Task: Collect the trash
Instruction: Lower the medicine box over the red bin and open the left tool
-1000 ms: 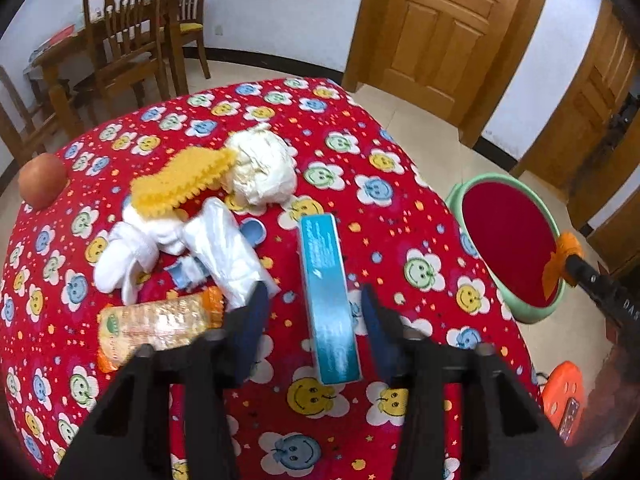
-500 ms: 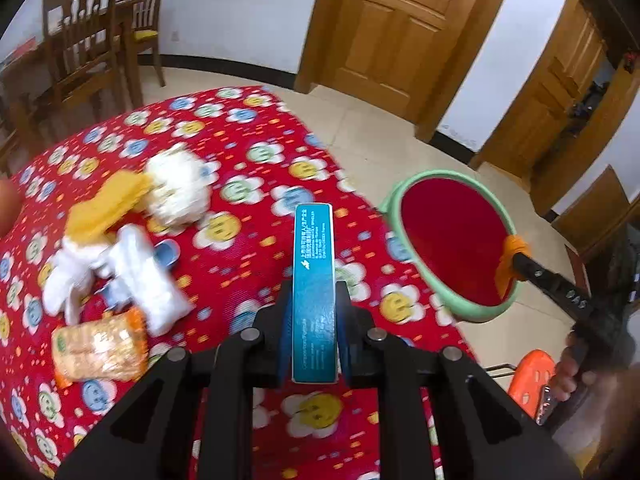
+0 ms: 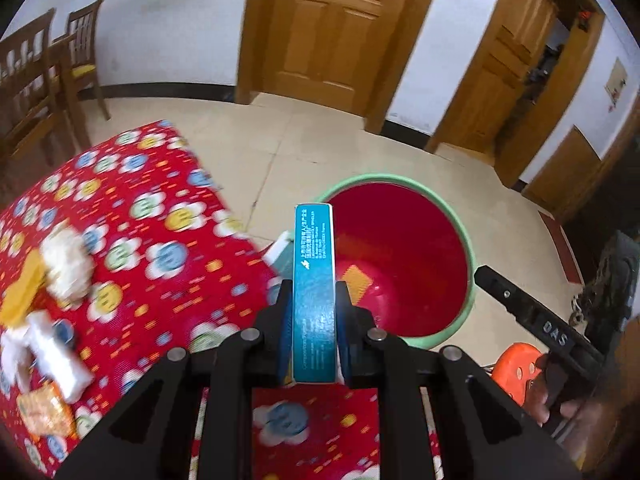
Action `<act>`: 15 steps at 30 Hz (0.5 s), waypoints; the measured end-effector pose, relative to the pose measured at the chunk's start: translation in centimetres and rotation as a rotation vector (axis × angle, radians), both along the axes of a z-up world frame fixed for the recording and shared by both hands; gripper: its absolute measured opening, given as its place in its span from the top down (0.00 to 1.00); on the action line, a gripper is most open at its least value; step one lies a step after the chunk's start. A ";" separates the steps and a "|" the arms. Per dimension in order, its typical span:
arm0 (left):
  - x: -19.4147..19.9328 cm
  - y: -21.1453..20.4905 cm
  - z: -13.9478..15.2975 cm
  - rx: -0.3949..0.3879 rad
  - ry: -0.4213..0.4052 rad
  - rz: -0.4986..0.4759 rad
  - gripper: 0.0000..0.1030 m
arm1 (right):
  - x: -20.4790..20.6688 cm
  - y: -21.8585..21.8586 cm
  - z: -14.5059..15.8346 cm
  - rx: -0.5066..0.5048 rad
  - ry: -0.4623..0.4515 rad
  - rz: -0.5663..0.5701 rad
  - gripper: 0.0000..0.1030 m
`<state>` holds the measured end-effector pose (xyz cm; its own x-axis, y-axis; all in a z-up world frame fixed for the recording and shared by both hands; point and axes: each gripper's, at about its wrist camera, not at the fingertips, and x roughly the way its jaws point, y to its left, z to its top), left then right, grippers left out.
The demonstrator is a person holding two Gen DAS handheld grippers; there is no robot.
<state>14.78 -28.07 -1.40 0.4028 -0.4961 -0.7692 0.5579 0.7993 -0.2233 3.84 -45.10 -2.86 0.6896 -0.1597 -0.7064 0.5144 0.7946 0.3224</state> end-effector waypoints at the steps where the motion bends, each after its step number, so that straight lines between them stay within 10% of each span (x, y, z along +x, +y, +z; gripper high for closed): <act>1: 0.1 -0.9 -0.2 0.004 0.002 -0.014 0.82 | -0.3 -0.1 0.2 -0.007 -0.004 -0.008 0.53; 15: 0.7 -7.2 -2.9 0.080 -0.009 -0.072 0.77 | -3.1 -2.0 0.0 0.019 -0.014 -0.099 0.39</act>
